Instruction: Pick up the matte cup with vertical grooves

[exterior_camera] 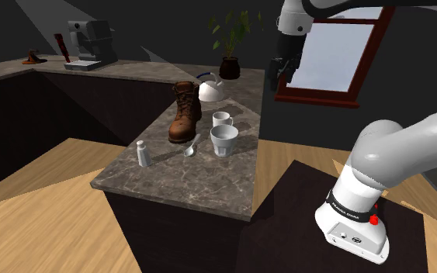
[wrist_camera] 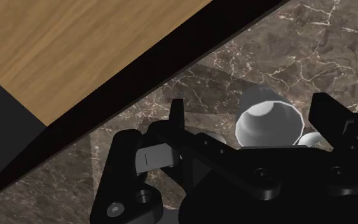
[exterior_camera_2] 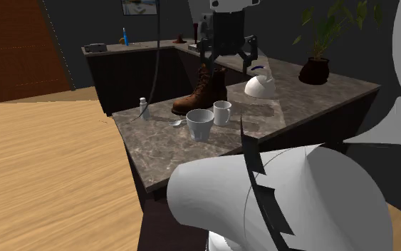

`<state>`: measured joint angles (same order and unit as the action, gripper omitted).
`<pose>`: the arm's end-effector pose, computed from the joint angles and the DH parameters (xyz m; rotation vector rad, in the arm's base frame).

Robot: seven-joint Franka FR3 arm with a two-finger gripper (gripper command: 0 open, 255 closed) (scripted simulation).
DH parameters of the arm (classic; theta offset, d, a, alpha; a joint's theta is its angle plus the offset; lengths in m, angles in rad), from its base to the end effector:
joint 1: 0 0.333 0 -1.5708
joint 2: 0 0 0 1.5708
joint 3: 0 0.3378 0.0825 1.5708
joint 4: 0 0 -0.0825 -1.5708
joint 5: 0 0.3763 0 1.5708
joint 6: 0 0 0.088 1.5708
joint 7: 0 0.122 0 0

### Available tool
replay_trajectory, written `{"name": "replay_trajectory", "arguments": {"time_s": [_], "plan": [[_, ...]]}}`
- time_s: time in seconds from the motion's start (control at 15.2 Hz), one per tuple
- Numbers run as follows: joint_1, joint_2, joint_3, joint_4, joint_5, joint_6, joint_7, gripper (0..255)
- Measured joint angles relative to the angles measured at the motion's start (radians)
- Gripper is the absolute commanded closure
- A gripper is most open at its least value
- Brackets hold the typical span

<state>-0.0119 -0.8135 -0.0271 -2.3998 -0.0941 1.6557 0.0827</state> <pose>0.2844 -0.0244 0.5863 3.0626 -0.1673 0.1092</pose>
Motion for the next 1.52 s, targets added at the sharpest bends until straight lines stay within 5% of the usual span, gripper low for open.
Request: {"name": "replay_trajectory", "arguments": {"time_s": [0.86, 1.52], "plan": [[0.035, 0.338, -0.110, -0.031, 0.088, 0.334, -0.096, 0], [0.091, 0.722, -0.173, 0.078, 0.281, 0.556, -0.254, 0]]}}
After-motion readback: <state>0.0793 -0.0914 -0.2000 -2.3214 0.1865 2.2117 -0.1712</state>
